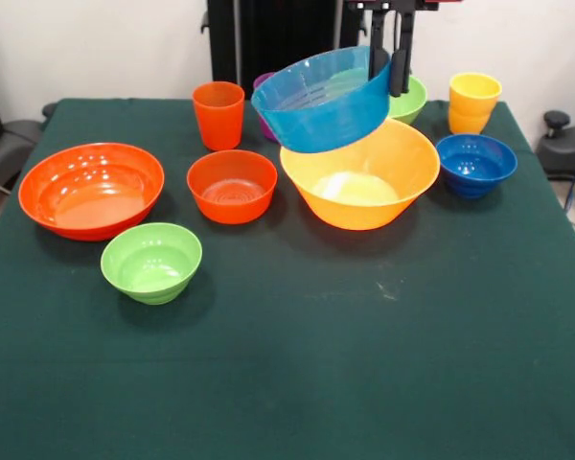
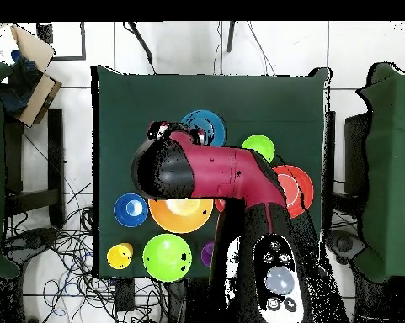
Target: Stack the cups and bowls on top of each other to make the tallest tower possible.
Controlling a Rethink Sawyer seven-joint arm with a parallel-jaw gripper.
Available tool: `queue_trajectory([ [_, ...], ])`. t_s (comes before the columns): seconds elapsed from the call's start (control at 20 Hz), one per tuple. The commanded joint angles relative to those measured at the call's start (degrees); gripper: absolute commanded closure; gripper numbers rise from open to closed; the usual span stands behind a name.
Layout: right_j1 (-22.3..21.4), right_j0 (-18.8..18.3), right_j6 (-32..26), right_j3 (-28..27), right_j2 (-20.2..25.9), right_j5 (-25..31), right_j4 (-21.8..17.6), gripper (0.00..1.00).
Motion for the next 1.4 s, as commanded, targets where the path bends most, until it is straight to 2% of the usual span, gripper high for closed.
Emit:
queue_trajectory([
  [0.05,3.1,-0.9,1.3,-2.2,1.2,23.9,1.8,1.0],
  [0.15,6.1,-0.5,1.7,-2.5,1.0,20.2,0.9,1.0],
  [0.4,15.6,2.0,5.6,-9.5,-0.7,14.6,-1.2,1.0],
  [0.6,20.1,4.4,8.9,-13.6,-2.5,11.9,-0.9,1.0],
  [0.8,22.4,7.7,12.4,-16.8,-5.2,11.8,0.2,1.0],
  [1.05,24.2,11.2,14.7,-23.2,-9.7,17.0,1.2,1.0],
  [1.4,29.8,13.2,16.9,-30.2,-12.8,17.0,3.5,1.0],
])
